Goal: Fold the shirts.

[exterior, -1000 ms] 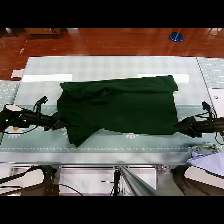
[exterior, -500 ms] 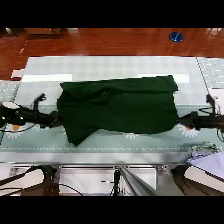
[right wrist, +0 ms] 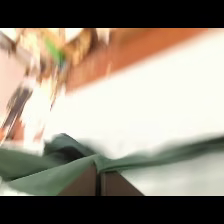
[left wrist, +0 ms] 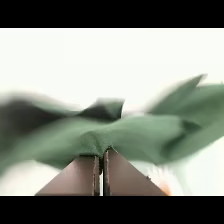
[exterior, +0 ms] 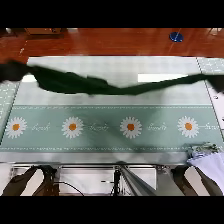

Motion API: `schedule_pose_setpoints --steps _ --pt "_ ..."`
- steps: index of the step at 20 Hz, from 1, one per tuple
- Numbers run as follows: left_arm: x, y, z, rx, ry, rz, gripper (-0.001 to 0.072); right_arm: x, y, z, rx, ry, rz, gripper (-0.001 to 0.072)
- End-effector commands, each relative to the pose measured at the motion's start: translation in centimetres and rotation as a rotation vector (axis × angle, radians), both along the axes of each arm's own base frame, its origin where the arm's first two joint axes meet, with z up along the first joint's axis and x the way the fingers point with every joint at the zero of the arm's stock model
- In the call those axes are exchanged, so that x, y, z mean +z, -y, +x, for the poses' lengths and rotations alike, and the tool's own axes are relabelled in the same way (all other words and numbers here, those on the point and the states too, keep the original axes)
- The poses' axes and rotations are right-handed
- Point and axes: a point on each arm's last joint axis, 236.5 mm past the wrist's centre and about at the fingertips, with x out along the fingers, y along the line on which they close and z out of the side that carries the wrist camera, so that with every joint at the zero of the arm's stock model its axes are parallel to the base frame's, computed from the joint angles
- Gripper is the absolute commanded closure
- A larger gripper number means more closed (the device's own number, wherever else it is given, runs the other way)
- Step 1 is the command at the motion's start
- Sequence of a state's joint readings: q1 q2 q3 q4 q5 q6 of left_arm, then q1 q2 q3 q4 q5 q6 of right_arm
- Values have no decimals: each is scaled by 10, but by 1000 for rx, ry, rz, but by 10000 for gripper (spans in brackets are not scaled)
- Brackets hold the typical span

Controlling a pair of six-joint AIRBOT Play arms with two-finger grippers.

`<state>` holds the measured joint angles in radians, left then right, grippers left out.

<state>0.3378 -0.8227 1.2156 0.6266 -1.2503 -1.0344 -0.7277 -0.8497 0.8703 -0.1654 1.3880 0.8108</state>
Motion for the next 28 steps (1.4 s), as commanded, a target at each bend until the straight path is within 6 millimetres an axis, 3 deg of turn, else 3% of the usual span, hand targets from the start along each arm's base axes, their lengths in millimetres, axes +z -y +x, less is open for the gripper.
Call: schedule_pose_setpoints --steps 1,3,6,8,11,13,15,19,22,24,25,28 --pt "149 7 -42 83 432 69 684 127 -10 -18 -130 236 9 683" --pt "192 16 -66 83 528 75 685 196 -26 -40 -163 382 -64 683" --pt "246 30 -105 85 651 67 684 272 -51 -79 -222 505 -218 683" --pt "274 38 -137 96 732 109 685 306 -54 -105 -344 553 -381 684" --pt "285 30 -180 208 723 218 685 332 -46 -147 -554 559 -598 685" --pt "274 24 -205 266 668 274 685 315 -55 -166 -551 476 -690 685" --pt "249 16 -221 315 563 310 685 270 -66 -173 -454 300 -732 685" --pt "175 -19 -221 368 245 441 685 214 -62 -177 -320 67 -752 684" --pt "144 -9 -202 274 132 396 685 188 -45 -170 -280 -49 -709 684" --pt "117 -6 -184 216 27 353 685 156 -24 -158 -276 -170 -704 685" --pt "98 -11 -173 202 -38 347 685 135 -14 -150 -259 -242 -707 685" --pt "41 -28 -118 194 -215 265 685 44 13 -105 -138 -515 -697 685"
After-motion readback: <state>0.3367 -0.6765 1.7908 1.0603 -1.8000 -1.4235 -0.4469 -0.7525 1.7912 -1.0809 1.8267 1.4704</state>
